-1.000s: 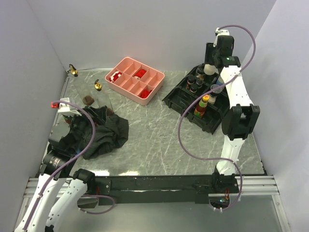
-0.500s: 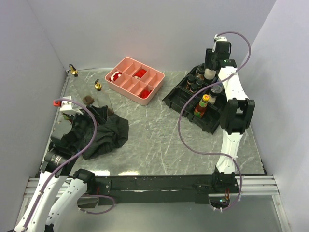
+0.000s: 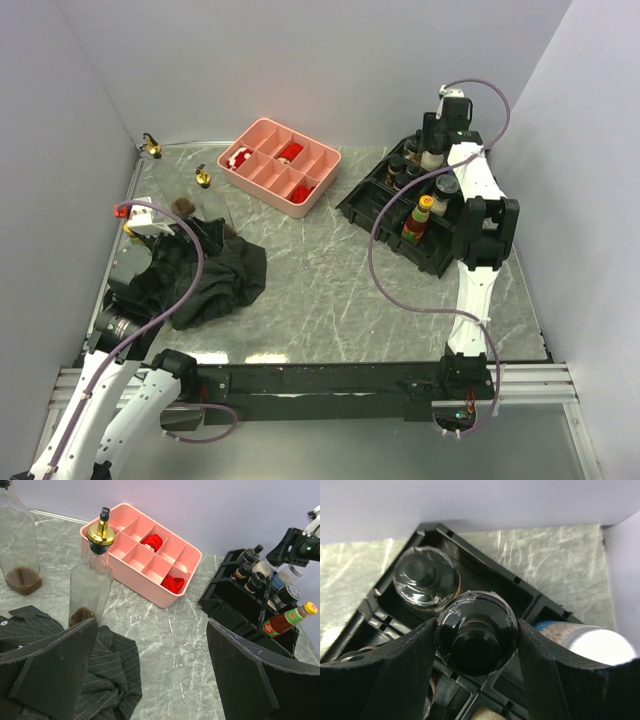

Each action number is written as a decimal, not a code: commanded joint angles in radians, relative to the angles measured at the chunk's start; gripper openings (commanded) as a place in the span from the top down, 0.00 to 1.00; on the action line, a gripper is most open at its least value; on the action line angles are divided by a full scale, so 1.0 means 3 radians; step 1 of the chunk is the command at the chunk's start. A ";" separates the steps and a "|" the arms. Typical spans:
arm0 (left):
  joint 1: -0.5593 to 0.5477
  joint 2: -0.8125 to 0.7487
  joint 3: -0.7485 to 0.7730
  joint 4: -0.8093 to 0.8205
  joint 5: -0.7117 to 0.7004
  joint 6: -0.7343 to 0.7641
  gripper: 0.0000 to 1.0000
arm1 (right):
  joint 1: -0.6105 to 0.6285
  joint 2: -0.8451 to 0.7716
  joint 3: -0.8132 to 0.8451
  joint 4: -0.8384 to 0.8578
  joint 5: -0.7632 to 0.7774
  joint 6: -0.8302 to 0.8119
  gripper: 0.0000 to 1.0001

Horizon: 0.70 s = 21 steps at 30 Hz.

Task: Organize the condiment bottles
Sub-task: Place the bottle in the storage box.

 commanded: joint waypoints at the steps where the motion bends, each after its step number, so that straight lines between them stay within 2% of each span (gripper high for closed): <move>1: -0.0005 0.0018 0.0050 0.0074 -0.0013 0.0054 0.04 | -0.0039 0.0013 0.0211 0.0271 -0.0005 0.0023 0.61; 3: -0.0005 0.0018 0.0045 0.0074 -0.0008 0.0054 0.04 | -0.0040 0.0028 0.0216 0.0266 0.0000 0.0033 0.53; 9: -0.0005 0.0028 0.0040 0.0084 0.0017 0.0060 0.04 | -0.0034 -0.0104 0.0216 0.0184 0.0020 0.0079 0.20; 10: -0.0005 0.0033 0.0040 0.0084 0.0022 0.0060 0.03 | -0.0029 -0.0145 0.0206 0.0159 0.0010 0.0084 0.04; 11: -0.0005 0.0038 0.0055 0.0064 0.0027 0.0060 0.04 | -0.0029 -0.0196 0.0191 0.0133 0.0010 0.0109 0.00; 17: -0.0005 0.0028 0.0060 0.0053 0.0007 0.0039 0.03 | 0.0027 -0.0769 -0.0106 0.0000 0.0000 0.0298 0.00; 21: -0.0005 0.0023 0.0081 -0.0023 -0.0085 0.0014 0.04 | 0.0189 -0.1402 -0.0570 0.0030 -0.0077 0.0406 0.00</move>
